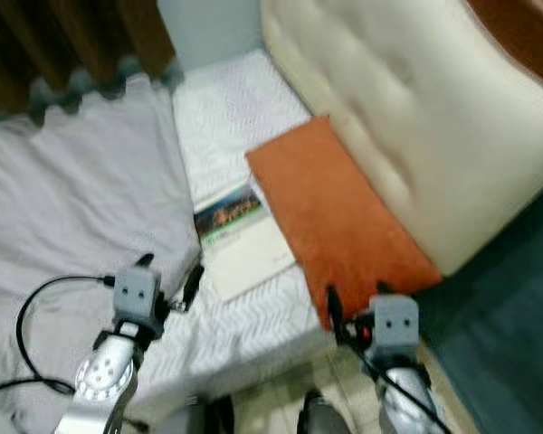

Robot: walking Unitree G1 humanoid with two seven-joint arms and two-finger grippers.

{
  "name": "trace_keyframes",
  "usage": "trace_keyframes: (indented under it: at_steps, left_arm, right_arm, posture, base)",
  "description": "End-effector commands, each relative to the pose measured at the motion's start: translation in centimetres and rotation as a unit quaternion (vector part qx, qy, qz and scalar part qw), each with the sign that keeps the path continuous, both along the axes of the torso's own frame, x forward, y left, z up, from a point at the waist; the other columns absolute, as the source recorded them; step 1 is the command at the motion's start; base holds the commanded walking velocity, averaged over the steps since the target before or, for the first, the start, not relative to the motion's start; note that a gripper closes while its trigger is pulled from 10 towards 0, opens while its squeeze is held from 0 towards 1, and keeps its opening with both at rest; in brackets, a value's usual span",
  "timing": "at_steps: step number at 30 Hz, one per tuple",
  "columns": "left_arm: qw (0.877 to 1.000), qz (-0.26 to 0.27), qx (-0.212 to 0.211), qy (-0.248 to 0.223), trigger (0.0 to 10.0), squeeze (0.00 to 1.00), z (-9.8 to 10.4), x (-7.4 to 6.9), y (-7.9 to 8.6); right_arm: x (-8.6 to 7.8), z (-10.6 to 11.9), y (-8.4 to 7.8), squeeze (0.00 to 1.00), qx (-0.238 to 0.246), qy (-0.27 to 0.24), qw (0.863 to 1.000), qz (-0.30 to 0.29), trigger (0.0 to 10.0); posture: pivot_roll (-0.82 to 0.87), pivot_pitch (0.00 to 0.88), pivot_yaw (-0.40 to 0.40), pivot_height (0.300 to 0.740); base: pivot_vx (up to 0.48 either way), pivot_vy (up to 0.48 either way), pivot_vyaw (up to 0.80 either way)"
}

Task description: Clean up the room

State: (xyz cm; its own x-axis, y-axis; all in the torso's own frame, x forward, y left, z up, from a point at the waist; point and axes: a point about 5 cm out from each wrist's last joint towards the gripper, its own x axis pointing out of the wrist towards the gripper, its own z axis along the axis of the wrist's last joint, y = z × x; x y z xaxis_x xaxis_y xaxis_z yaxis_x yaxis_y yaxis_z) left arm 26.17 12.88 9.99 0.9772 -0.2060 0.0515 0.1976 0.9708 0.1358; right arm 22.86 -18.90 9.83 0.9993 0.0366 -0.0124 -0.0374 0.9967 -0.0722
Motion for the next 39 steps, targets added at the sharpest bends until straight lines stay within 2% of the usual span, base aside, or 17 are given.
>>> trace_keyframes:
  at_steps: [1, 6, 10, 13, 14, 19, 28, 34, 39]
  left_arm:
    - [0.999, 0.008, -0.002, 0.032, 10.0, 0.00, -1.4, -0.4, 0.3]
    - [0.998, -0.014, -0.033, 0.043, 10.0, 0.00, -1.0, 1.2, -0.6]
    - [0.998, -0.020, -0.033, 0.050, 10.0, 0.00, -1.1, 1.6, -1.0]
    - [0.997, -0.007, -0.047, 0.065, 10.0, 0.00, -1.6, 1.8, -1.1]
    - [0.994, 0.010, -0.068, 0.084, 10.0, 0.00, -2.2, 1.7, -1.1]
    - [0.995, 0.008, -0.040, 0.088, 10.0, 0.00, -2.5, 1.8, -1.1]
    - [0.996, 0.028, 0.001, 0.089, 10.0, 0.00, -2.8, 2.2, -0.2]
    - [0.995, 0.022, -0.012, 0.093, 10.0, 0.00, -3.0, 1.7, -0.6]
    - [0.995, 0.002, -0.028, 0.095, 10.0, 0.00, -3.3, 1.1, -1.5]
  right_arm:
    - [-0.1, -0.8, -0.8, 0.00, -0.012, 0.013, 1.000, -0.019, 10.0]
    - [1.1, -0.7, -0.7, 0.00, -0.037, 0.005, 0.999, -0.011, 10.0]
    - [1.8, -0.6, -0.7, 0.00, -0.039, 0.002, 0.999, -0.011, 10.0]
    - [2.2, -1.0, -0.5, 0.00, -0.026, 0.011, 1.000, -0.001, 10.0]
    - [2.5, -1.6, -0.2, 0.00, 0.004, 0.033, 0.999, 0.014, 10.0]
    - [2.4, -2.4, 0.0, 0.00, 0.021, 0.057, 0.997, 0.043, 10.0]
    - [2.3, -3.2, 0.2, 0.00, 0.014, 0.074, 0.995, 0.072, 10.0]
    - [1.6, -3.5, -0.1, 0.00, 0.001, 0.082, 0.993, 0.084, 10.0]
    - [1.1, -3.6, -0.4, 0.00, -0.008, 0.090, 0.992, 0.089, 10.0]
  posture:
    - [-0.03, 0.013, 0.046, 0.740]
    - [-0.05, 0.000, 0.048, 0.740]
    - [-0.06, 0.000, 0.048, 0.740]
    - [-0.07, 0.000, 0.055, 0.740]
    - [-0.07, 0.000, 0.052, 0.740]
    - [-0.06, 0.000, 0.045, 0.740]
    - [-0.04, 0.000, 0.040, 0.740]
    - [-0.05, 0.000, 0.003, 0.740]
    - [-0.06, 0.004, -0.004, 0.740]
  base:
    - [0.000, 0.000, 0.00]
    - [0.058, 0.000, 0.00]
    - [0.349, 0.231, 0.00]
    - [0.370, 0.305, 0.00]
    - [0.368, 0.307, 0.00]
    - [0.209, 0.198, 0.11]
    - [0.000, 0.000, 0.56]
    - [0.000, 0.000, 0.33]
    - [0.000, -0.450, 0.00]
